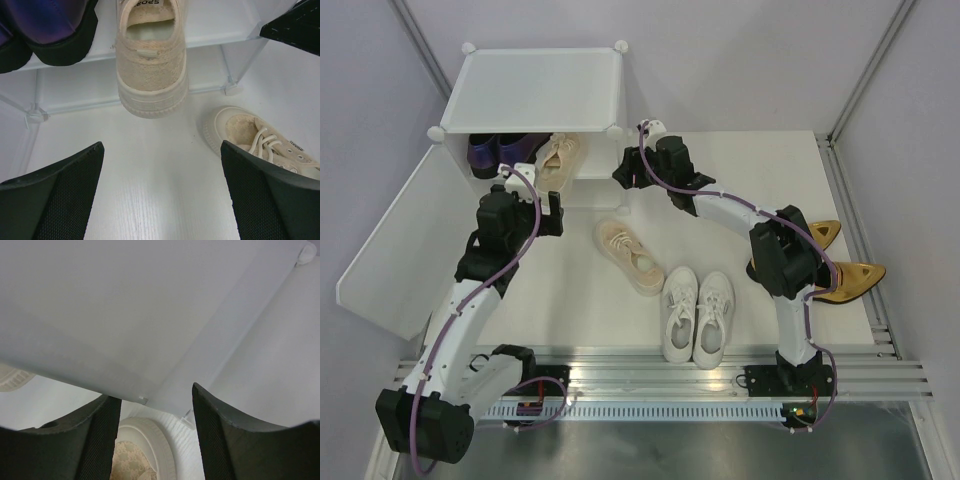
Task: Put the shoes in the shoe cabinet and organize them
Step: Place the shoe in the shoe cabinet.
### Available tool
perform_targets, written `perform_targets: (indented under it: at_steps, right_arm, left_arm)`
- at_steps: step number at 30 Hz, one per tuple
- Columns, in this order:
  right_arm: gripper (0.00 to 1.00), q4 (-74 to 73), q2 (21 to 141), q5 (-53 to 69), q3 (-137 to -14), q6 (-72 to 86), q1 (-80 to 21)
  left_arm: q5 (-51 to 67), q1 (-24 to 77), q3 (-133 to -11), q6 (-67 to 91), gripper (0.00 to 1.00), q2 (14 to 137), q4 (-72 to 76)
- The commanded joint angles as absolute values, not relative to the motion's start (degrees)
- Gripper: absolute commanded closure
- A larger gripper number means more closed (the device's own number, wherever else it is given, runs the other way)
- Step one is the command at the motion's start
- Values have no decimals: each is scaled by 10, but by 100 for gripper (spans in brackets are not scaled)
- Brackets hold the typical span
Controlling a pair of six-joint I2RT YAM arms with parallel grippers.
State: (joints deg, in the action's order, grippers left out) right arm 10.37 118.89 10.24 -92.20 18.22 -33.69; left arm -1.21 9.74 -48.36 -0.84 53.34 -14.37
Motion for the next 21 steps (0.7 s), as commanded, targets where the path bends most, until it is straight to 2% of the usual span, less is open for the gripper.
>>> perform_targets:
  at_steps: [1, 5, 10, 21]
  right_arm:
    - [37, 111, 1183, 116, -941, 180, -322]
    - [25, 112, 1157, 137, -912, 177, -322]
    - [15, 132, 1098, 176, -844, 189, -322]
    - [14, 244, 975, 211, -667, 260, -323]
  left_arm:
    - [-3, 94, -491, 10, 0, 545, -118]
    - [-3, 92, -500, 12, 0, 570, -120]
    - [-4, 91, -497, 13, 1, 587, -102]
    - [-11, 82, -533, 3, 0, 675, -84]
